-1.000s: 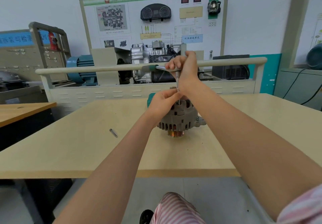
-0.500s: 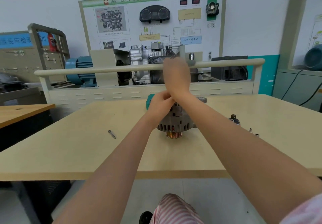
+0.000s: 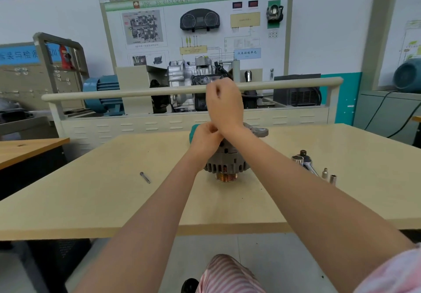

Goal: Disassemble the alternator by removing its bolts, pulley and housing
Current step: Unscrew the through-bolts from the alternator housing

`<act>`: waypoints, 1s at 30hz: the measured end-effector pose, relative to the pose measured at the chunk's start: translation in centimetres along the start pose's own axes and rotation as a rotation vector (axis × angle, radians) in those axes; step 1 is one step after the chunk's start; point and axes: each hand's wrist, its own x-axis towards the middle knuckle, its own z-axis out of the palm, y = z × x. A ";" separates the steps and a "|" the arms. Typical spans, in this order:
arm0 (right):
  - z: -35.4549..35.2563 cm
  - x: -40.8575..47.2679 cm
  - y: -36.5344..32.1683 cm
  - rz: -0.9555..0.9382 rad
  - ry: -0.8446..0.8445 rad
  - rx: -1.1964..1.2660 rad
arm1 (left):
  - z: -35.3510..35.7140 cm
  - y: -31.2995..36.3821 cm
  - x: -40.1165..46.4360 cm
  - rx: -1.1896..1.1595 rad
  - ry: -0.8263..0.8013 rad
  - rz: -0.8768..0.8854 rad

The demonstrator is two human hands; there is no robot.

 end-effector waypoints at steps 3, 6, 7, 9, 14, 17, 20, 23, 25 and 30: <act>-0.2 -0.7 0.5 -0.128 0.075 -0.476 | 0.1 0.0 0.2 0.025 -0.002 -0.020; -0.4 -0.9 0.6 -0.089 0.083 -0.613 | 0.1 -0.1 0.3 0.014 -0.003 -0.007; -0.4 -0.9 0.6 -0.083 0.078 -0.594 | 0.1 -0.1 0.2 0.008 0.001 -0.005; -0.5 -0.6 0.3 -0.072 0.059 -0.425 | 0.1 -0.1 0.0 -0.005 0.009 0.004; -1.4 1.5 -0.7 0.302 0.052 0.447 | 0.2 0.5 -0.2 -0.019 -0.097 0.019; -1.8 2.6 -0.5 0.572 0.043 0.910 | 0.1 0.6 0.0 -0.016 -0.113 0.003; -1.6 2.2 -0.7 0.544 0.013 0.835 | 0.2 0.5 -0.1 -0.043 -0.083 -0.006; -1.1 0.3 -0.4 0.189 -0.017 0.160 | 0.3 0.4 0.0 -0.041 -0.033 -0.004; -0.7 -0.8 0.3 -0.045 0.001 -0.425 | 0.3 0.3 0.2 -0.013 -0.002 -0.031; -0.4 -1.0 0.1 -0.099 0.072 -0.563 | 0.3 0.4 0.1 -0.006 0.006 -0.024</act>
